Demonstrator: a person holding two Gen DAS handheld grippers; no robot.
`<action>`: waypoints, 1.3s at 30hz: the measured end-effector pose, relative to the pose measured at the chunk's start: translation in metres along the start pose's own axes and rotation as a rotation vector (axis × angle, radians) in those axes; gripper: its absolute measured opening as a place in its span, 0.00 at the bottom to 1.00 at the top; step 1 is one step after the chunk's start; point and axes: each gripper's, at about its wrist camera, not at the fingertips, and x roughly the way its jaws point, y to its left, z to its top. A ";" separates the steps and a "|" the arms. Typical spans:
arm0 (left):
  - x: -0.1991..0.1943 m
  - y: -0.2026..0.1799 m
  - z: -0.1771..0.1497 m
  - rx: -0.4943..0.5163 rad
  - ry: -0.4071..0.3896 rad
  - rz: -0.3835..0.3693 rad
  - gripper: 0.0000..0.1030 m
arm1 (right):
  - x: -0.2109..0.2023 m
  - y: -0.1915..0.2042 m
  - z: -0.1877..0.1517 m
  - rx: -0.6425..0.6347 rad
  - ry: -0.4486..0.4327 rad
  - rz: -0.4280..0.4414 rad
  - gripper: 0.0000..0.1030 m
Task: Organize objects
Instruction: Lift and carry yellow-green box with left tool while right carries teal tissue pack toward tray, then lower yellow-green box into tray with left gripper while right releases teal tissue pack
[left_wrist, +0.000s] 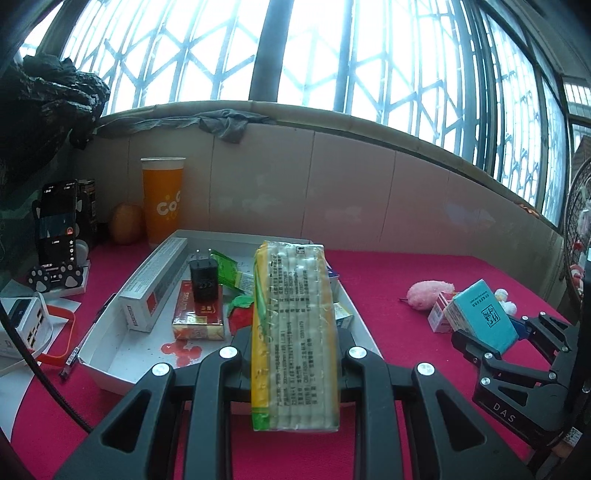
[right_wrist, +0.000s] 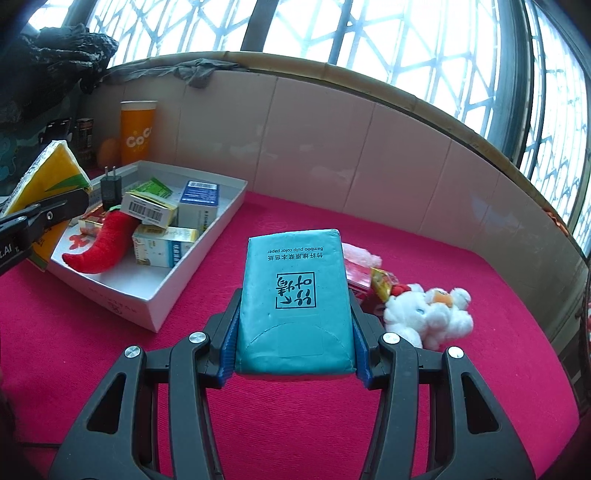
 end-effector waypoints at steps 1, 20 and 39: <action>-0.001 0.003 0.000 -0.005 0.002 0.007 0.22 | 0.000 0.003 0.001 -0.005 -0.003 0.010 0.48; -0.017 0.045 0.024 -0.026 0.001 0.169 0.22 | 0.003 0.029 0.041 0.107 -0.074 0.225 0.48; -0.011 0.070 0.054 -0.002 0.030 0.232 0.22 | 0.011 0.029 0.071 0.200 -0.062 0.290 0.48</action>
